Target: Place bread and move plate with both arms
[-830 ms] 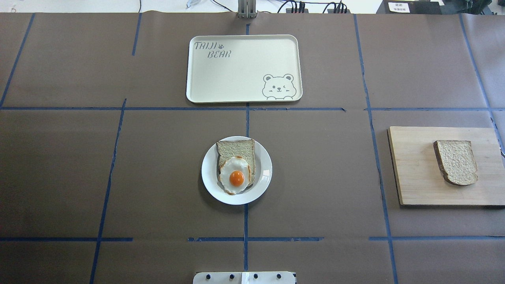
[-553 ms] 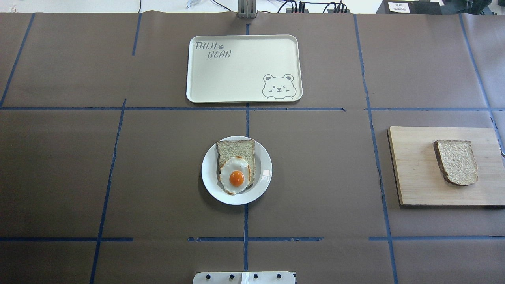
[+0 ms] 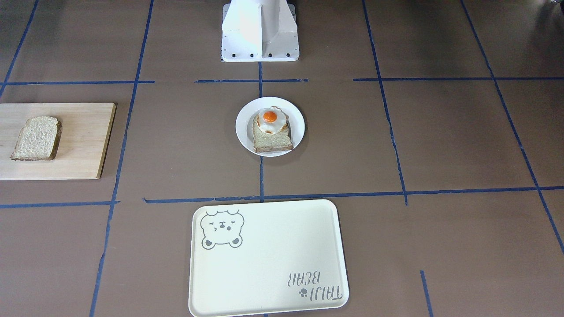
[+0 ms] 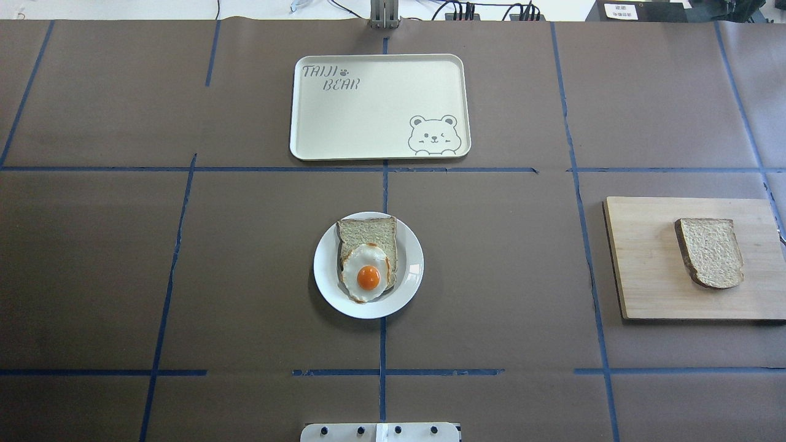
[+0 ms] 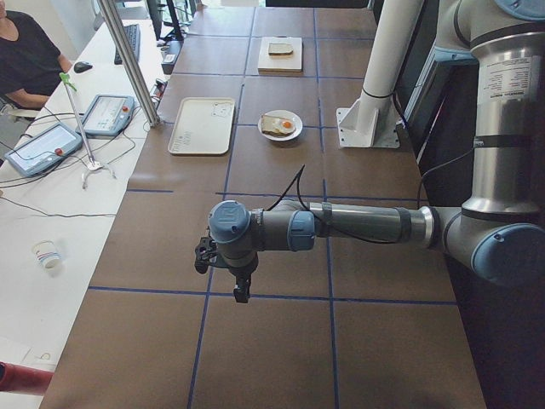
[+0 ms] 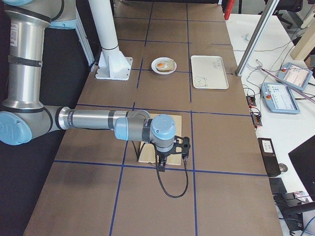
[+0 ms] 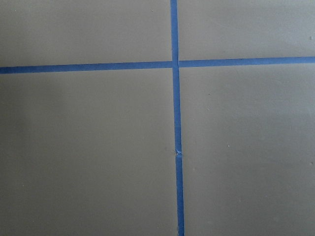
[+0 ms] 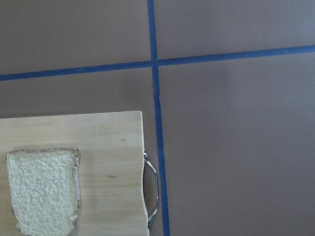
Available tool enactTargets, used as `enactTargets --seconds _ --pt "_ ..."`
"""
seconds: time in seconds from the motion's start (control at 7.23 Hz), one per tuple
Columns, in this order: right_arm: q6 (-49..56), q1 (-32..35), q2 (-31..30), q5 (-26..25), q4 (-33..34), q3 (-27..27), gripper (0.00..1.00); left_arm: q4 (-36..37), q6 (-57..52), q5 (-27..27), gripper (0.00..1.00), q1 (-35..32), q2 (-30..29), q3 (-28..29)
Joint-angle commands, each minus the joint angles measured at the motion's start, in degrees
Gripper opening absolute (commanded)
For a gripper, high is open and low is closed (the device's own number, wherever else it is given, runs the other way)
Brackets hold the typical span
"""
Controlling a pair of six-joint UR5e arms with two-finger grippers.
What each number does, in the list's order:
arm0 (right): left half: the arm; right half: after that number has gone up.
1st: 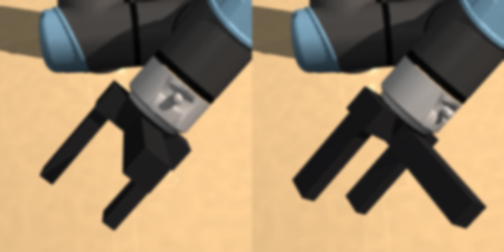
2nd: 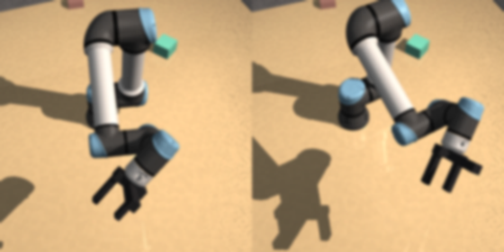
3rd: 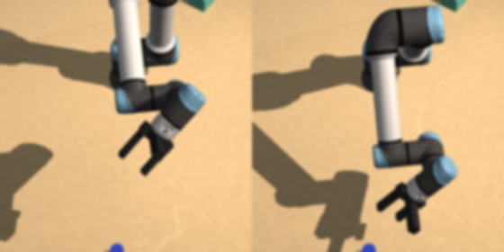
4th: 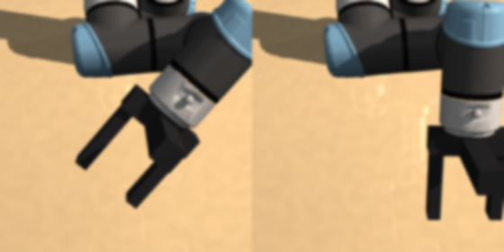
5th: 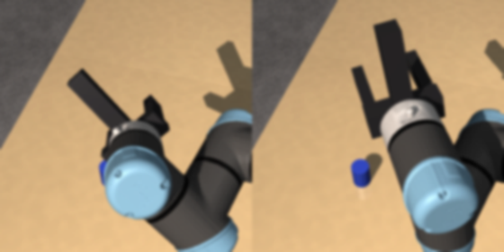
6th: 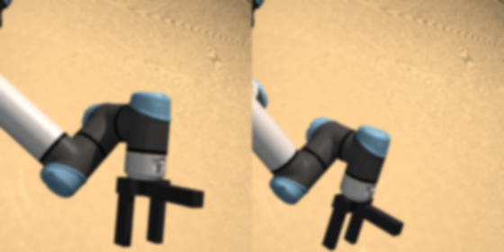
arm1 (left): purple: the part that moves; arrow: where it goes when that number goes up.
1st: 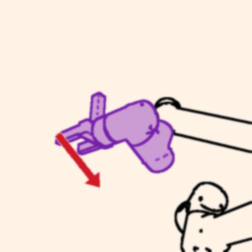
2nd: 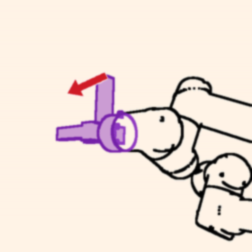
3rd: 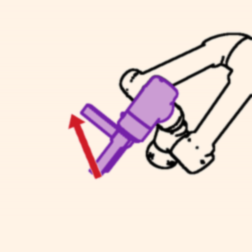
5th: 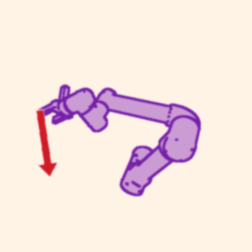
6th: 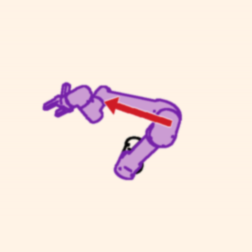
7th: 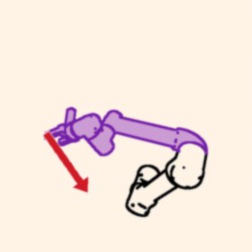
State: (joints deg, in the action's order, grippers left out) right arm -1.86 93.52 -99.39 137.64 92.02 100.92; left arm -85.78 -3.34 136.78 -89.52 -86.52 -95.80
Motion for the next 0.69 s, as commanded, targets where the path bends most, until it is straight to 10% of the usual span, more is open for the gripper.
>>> enactTargets --seconds 0.0,0.55 --pt "-0.07 0.0 0.16 0.09 0.0 -0.03 1.0 0.0 0.0 -0.02 1.0 0.05 0.04 0.0" --pt "-0.07 -0.09 0.78 0.09 0.0 -0.11 1.0 0.0 -0.17 0.07 1.0 -0.04 0.04 -0.09"
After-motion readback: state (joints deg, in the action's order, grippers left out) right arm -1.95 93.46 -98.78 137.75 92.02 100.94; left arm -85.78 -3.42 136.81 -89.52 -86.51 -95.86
